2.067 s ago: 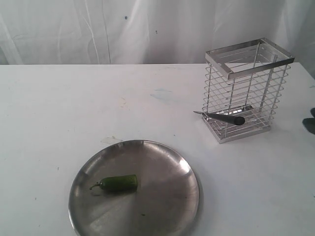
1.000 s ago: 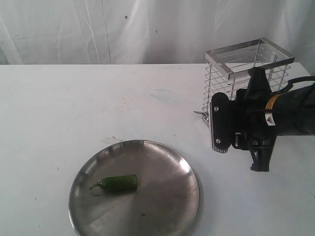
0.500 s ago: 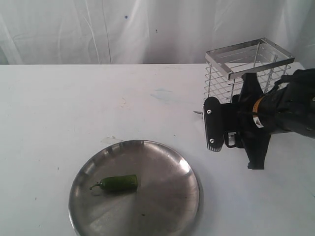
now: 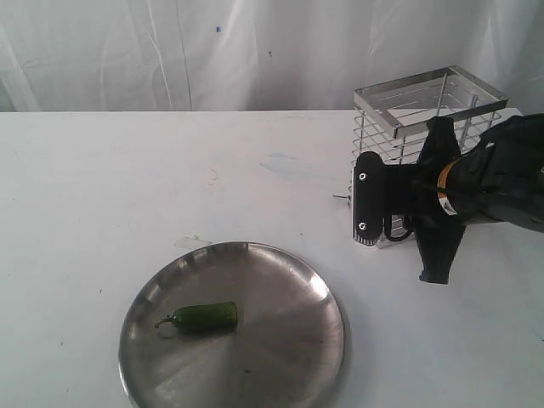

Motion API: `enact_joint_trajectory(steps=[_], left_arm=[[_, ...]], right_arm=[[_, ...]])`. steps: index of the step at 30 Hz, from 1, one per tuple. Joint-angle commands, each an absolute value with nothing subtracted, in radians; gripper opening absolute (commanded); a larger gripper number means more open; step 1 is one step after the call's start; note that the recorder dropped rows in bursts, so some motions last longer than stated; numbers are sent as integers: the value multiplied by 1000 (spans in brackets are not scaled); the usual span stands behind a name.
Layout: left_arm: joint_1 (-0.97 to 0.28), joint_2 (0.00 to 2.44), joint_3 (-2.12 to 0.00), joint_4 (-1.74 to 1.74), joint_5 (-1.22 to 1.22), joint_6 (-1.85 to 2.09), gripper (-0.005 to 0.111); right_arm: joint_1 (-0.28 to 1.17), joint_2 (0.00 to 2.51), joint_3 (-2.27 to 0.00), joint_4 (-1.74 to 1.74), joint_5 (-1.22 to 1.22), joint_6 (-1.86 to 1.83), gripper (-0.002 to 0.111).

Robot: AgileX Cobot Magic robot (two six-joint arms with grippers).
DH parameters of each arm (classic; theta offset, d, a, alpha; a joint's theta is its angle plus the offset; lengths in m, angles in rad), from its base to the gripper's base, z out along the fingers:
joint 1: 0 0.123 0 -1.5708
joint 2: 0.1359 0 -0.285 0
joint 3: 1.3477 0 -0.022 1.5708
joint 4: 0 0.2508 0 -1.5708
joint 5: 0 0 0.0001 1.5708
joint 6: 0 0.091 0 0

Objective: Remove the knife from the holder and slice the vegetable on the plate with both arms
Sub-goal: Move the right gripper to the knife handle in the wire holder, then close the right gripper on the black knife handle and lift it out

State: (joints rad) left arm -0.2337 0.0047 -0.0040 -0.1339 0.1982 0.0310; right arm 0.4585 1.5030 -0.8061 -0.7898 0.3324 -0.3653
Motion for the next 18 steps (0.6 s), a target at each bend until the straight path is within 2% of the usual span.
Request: enact_joint_trajectory(steps=[1,10,18], left_arm=[[-234,0,0,-139,203,26,0],[-234,0,0,-139,203,26,0],[-234,0,0,-139,203,26,0]], right_arm=[[458,1489,-807,-760,348,-333,1],[458,1400,-807,-747,377,-162,0],[458,1340,-807,-621,377,-153,0]])
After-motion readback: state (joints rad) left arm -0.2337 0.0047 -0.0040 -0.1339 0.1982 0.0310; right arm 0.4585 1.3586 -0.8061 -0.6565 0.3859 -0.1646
